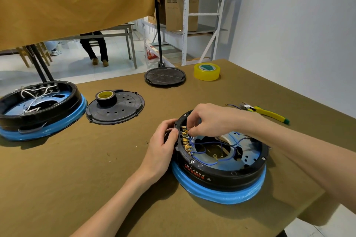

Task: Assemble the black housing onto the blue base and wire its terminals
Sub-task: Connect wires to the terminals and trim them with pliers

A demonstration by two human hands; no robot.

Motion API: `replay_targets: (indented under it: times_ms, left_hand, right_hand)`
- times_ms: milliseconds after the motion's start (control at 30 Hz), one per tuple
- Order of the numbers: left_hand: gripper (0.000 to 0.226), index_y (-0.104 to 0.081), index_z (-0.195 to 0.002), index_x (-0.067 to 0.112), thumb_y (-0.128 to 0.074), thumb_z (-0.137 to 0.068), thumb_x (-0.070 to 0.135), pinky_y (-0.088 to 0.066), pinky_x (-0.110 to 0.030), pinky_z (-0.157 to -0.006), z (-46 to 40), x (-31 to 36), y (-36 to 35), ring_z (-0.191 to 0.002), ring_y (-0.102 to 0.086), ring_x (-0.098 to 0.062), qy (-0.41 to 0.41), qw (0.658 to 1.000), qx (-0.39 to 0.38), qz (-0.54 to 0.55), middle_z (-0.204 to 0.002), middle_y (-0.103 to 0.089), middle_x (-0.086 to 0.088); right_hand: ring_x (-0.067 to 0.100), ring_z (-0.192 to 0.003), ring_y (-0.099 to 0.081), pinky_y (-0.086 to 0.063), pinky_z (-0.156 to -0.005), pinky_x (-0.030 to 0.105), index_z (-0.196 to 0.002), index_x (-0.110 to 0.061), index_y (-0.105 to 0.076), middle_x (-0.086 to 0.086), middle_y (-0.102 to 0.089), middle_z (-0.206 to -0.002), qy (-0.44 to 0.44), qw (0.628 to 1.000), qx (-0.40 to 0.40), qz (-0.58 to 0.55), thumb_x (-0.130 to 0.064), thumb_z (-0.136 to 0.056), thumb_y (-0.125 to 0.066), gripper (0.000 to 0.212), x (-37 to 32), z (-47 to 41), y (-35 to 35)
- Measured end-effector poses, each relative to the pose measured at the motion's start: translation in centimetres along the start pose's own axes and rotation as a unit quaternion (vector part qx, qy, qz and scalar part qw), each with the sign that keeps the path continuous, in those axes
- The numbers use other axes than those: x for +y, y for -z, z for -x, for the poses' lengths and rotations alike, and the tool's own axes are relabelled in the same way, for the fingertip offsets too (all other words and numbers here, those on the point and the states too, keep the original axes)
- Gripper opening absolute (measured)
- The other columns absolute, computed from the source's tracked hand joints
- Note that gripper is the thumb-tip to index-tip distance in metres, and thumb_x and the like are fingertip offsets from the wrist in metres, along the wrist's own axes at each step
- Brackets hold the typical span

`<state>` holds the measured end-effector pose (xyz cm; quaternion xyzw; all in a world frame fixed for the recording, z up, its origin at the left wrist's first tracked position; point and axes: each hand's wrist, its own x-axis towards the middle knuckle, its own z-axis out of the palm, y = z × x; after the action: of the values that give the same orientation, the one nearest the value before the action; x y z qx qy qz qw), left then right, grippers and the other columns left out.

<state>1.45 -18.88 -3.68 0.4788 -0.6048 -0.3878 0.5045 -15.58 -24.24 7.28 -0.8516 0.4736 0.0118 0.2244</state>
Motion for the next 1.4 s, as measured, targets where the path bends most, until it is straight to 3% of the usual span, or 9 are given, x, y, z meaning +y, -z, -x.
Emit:
replay_targets:
  times_ms: [133,300,667,867,967,1067,1200,1333,1400]
  left_hand:
    - [0.027,-0.057,-0.134,0.026,-0.045,-0.109,0.025,-0.054,-0.039,-0.101,0.1,0.1,0.0,-0.116,-0.065,-0.007,0.000,1.000,-0.002,-0.001,-0.123,-0.069,0.008]
    - [0.028,-0.056,-0.134,0.026,-0.044,-0.109,0.027,-0.054,-0.037,-0.100,0.1,0.1,-0.1,-0.115,-0.065,-0.006,-0.002,1.000,0.002,-0.003,-0.123,-0.069,0.007]
    - [0.032,-0.056,-0.133,0.029,-0.044,-0.105,0.038,-0.055,-0.037,-0.099,0.2,0.4,-0.1,-0.114,-0.065,-0.006,0.001,1.000,-0.008,-0.005,-0.123,-0.068,0.006]
    - [0.034,-0.057,-0.135,0.032,-0.043,-0.105,0.041,-0.052,-0.040,-0.104,0.1,0.3,-0.2,-0.117,-0.062,-0.004,0.006,1.000,-0.003,-0.024,-0.125,-0.066,0.009]
    - [0.041,-0.046,-0.151,0.032,-0.035,-0.111,0.039,-0.042,-0.038,-0.114,0.1,0.1,-0.2,-0.126,-0.052,0.004,0.012,0.998,-0.009,-0.065,-0.134,-0.058,0.013]
    - [0.063,-0.028,-0.160,0.032,-0.018,-0.104,0.057,-0.032,-0.041,-0.120,0.3,0.1,-0.2,-0.135,-0.043,0.000,0.008,0.991,-0.036,-0.126,-0.142,-0.048,0.014]
    - [0.069,-0.019,-0.162,0.033,-0.012,-0.099,0.061,-0.029,-0.043,-0.121,0.2,-0.1,-0.2,-0.138,-0.039,-0.003,0.012,0.989,-0.040,-0.141,-0.148,-0.043,0.012]
    - [0.070,-0.015,-0.162,0.035,-0.011,-0.098,0.062,-0.029,-0.045,-0.121,0.2,-0.1,-0.2,-0.140,-0.038,-0.007,0.015,0.988,-0.044,-0.144,-0.152,-0.041,0.009]
    - [0.070,-0.013,-0.163,0.034,-0.010,-0.099,0.061,-0.028,-0.045,-0.122,0.2,-0.1,-0.1,-0.142,-0.037,-0.007,0.014,0.987,-0.049,-0.150,-0.154,-0.040,0.008]
  right_hand:
    - [0.018,-0.092,-0.065,-0.055,-0.079,0.037,-0.089,-0.026,-0.073,-0.002,-0.072,-0.098,-0.004,0.999,-0.024,0.021,-0.027,-0.095,-0.066,0.010,0.0,0.1,0.2]
    - [0.018,-0.089,-0.064,-0.055,-0.079,0.040,-0.093,-0.023,-0.074,0.002,-0.070,-0.099,0.030,0.999,0.036,-0.009,-0.027,-0.097,-0.064,0.012,0.7,0.8,-0.6]
    - [0.014,-0.086,-0.060,-0.049,-0.072,0.031,-0.089,-0.030,-0.068,-0.003,-0.067,-0.095,0.053,0.998,0.036,-0.020,-0.028,-0.099,-0.062,0.012,1.0,0.5,-0.9]
    - [0.018,-0.093,-0.062,-0.053,-0.084,0.040,-0.094,-0.023,-0.071,-0.001,-0.068,-0.099,0.059,0.998,0.026,-0.007,-0.026,-0.100,-0.062,0.011,0.9,0.3,-0.7]
    - [0.019,-0.093,-0.062,-0.054,-0.086,0.042,-0.098,-0.020,-0.072,0.002,-0.069,-0.101,0.062,0.998,0.022,-0.002,-0.027,-0.101,-0.062,0.012,0.8,0.2,-0.5]
    - [0.006,-0.089,-0.058,-0.050,-0.081,0.030,-0.103,-0.019,-0.073,-0.002,-0.068,-0.103,0.069,0.997,0.022,0.000,-0.027,-0.102,-0.062,0.013,0.9,0.1,-0.5]
    - [-0.006,-0.079,-0.056,-0.042,-0.070,0.015,-0.103,-0.015,-0.075,-0.005,-0.069,-0.100,0.080,0.996,0.025,0.015,-0.024,-0.101,-0.063,0.015,0.7,-0.3,-0.4]
    - [0.007,-0.086,-0.058,-0.049,-0.080,0.029,-0.102,-0.012,-0.075,-0.002,-0.070,-0.100,0.084,0.996,0.024,0.022,-0.022,-0.101,-0.064,0.015,0.3,-0.4,-0.3]
    - [0.006,-0.085,-0.056,-0.047,-0.079,0.026,-0.102,-0.012,-0.075,-0.003,-0.069,-0.101,0.087,0.996,0.025,0.017,-0.022,-0.101,-0.064,0.015,0.3,-0.3,-0.3]
